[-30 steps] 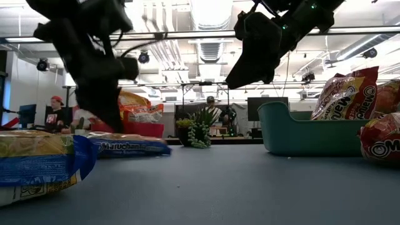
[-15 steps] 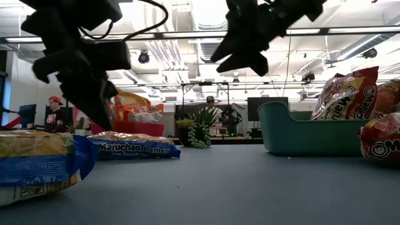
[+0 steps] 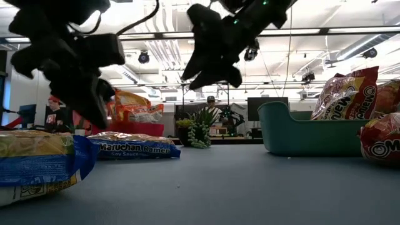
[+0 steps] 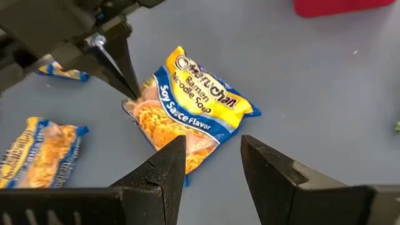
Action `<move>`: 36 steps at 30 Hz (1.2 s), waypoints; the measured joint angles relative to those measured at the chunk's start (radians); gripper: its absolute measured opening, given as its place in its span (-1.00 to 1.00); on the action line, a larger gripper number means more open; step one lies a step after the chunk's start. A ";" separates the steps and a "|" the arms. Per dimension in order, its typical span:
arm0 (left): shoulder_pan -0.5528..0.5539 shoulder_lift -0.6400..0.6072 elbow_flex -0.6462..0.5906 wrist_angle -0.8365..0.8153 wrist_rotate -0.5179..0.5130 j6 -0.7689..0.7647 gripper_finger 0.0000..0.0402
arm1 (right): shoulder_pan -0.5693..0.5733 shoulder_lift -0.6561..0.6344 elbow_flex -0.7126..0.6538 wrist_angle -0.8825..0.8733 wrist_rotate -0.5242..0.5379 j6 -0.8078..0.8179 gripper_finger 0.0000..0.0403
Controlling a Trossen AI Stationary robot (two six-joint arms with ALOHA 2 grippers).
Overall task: Sort Maruchan noodles
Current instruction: Put the blue noodle pack into the white bin
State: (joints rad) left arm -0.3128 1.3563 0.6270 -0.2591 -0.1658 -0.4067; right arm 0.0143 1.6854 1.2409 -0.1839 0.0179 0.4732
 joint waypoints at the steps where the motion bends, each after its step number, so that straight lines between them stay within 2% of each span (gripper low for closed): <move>1: -0.004 0.000 -0.016 0.017 0.000 -0.011 -1.00 | 0.000 0.018 0.011 -0.003 0.000 0.001 -0.29; 10: -0.009 -0.002 -0.151 0.238 0.000 -0.086 -1.00 | -0.002 0.148 0.086 -0.002 -0.027 0.046 -0.25; 16: -0.013 -0.004 -0.193 0.250 0.001 -0.144 -1.00 | -0.002 0.209 0.122 0.006 -0.079 0.078 -0.06; 26: -0.019 -0.002 -0.218 0.279 0.001 -0.140 -1.00 | -0.028 0.279 0.177 0.010 -0.103 0.111 0.29; 36: -0.019 0.000 -0.223 0.289 -0.001 -0.142 -1.00 | -0.070 0.251 0.193 -0.017 -0.108 0.100 0.36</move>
State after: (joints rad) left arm -0.3321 1.3560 0.4038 0.0304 -0.1670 -0.5488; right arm -0.0557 1.9366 1.4338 -0.2005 -0.0898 0.5728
